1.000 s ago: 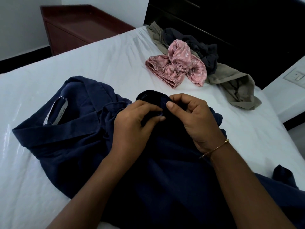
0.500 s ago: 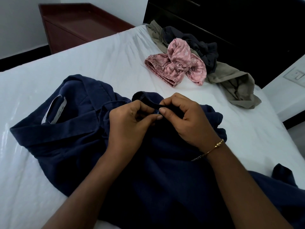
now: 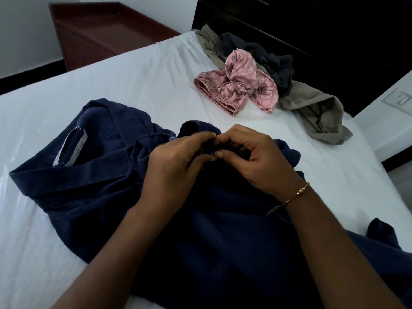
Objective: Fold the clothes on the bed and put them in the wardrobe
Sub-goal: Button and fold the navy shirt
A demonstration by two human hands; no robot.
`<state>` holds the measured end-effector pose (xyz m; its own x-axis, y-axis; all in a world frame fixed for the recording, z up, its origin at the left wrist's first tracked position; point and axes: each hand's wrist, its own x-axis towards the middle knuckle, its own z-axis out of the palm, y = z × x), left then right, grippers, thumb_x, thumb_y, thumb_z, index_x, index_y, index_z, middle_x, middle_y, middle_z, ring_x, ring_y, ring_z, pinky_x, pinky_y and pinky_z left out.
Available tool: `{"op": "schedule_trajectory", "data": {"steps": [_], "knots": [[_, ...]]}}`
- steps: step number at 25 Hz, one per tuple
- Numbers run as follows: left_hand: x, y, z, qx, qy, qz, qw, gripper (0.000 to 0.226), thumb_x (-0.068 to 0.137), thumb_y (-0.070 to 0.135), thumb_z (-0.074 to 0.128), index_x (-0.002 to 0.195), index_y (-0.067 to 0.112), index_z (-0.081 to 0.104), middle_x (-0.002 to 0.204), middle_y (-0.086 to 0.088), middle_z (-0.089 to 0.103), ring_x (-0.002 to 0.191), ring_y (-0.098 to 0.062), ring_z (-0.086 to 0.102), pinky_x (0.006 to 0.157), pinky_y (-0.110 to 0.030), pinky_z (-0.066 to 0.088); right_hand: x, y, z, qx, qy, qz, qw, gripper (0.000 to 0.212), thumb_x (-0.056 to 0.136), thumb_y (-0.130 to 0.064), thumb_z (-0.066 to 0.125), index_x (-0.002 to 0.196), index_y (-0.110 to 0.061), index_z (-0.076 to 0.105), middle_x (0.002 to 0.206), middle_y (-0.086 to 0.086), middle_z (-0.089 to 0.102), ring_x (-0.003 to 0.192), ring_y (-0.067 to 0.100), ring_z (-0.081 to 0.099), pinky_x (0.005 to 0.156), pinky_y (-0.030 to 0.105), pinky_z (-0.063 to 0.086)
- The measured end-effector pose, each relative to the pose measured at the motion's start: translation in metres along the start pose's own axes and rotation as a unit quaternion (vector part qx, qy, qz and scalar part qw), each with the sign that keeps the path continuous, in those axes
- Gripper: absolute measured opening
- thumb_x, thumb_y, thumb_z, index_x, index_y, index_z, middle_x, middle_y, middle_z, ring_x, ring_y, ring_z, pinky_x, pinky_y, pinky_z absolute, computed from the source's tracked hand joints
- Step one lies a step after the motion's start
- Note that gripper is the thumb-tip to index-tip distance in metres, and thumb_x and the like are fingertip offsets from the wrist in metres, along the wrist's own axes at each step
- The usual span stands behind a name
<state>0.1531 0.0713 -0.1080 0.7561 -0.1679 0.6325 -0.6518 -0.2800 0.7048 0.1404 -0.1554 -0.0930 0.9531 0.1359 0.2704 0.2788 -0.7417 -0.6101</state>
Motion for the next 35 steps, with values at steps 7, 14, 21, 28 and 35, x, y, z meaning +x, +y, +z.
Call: {"op": "schedule_trajectory", "data": {"steps": [7, 14, 21, 28, 35], "knots": [[0.002, -0.004, -0.005, 0.174, 0.077, 0.077, 0.979, 0.023, 0.093, 0.035, 0.076, 0.089, 0.013, 0.081, 0.102, -0.007, 0.063, 0.100, -0.027, 0.055, 0.068, -0.043, 0.048, 0.001, 0.000, 0.006, 0.016, 0.017, -0.015, 1.000, 0.015, 0.113, 0.002, 0.091, 0.125, -0.004, 0.097, 0.115, 0.007, 0.088, 0.107, 0.015, 0.077, 0.100, 0.021, 0.062], [0.002, -0.009, -0.005, 0.091, 0.018, 0.079, 0.993, 0.019, 0.097, 0.020, 0.061, 0.091, 0.005, 0.072, 0.104, -0.002, 0.076, 0.101, -0.016, 0.069, 0.082, -0.044, 0.058, -0.001, -0.004, 0.006, 0.058, 0.033, -0.014, 0.998, 0.009, 0.112, 0.008, 0.091, 0.119, 0.006, 0.095, 0.117, 0.014, 0.095, 0.112, 0.018, 0.086, 0.100, -0.010, 0.063], [0.000, -0.007, -0.003, 0.063, 0.004, 0.028, 0.998, 0.013, 0.101, 0.009, 0.058, 0.112, 0.007, 0.062, 0.100, 0.004, 0.073, 0.079, -0.012, 0.066, 0.072, -0.029, 0.051, 0.000, -0.007, 0.012, 0.014, 0.044, -0.037, 0.998, 0.015, 0.109, 0.010, 0.090, 0.118, 0.001, 0.098, 0.109, 0.012, 0.086, 0.102, 0.016, 0.078, 0.099, 0.038, 0.065], [0.006, 0.009, -0.006, -0.238, -0.006, -0.224, 0.945, 0.020, 0.102, -0.001, 0.056, 0.095, 0.000, 0.074, 0.090, -0.008, 0.077, 0.084, -0.022, 0.072, 0.074, -0.029, 0.059, -0.003, -0.009, 0.020, -0.062, 0.064, -0.040, 0.995, 0.033, 0.102, 0.018, 0.083, 0.116, -0.008, 0.099, 0.105, 0.008, 0.077, 0.103, 0.017, 0.068, 0.097, 0.039, 0.061], [0.008, 0.021, -0.010, -0.223, -0.016, -0.253, 0.941, 0.017, 0.085, 0.003, 0.081, 0.099, 0.008, 0.073, 0.093, -0.001, 0.078, 0.091, -0.020, 0.076, 0.089, -0.035, 0.062, -0.008, -0.002, 0.002, -0.112, 0.109, -0.043, 0.987, 0.038, 0.086, 0.020, 0.083, 0.110, -0.005, 0.097, 0.111, 0.004, 0.091, 0.107, 0.018, 0.074, 0.101, 0.057, 0.074]]}}
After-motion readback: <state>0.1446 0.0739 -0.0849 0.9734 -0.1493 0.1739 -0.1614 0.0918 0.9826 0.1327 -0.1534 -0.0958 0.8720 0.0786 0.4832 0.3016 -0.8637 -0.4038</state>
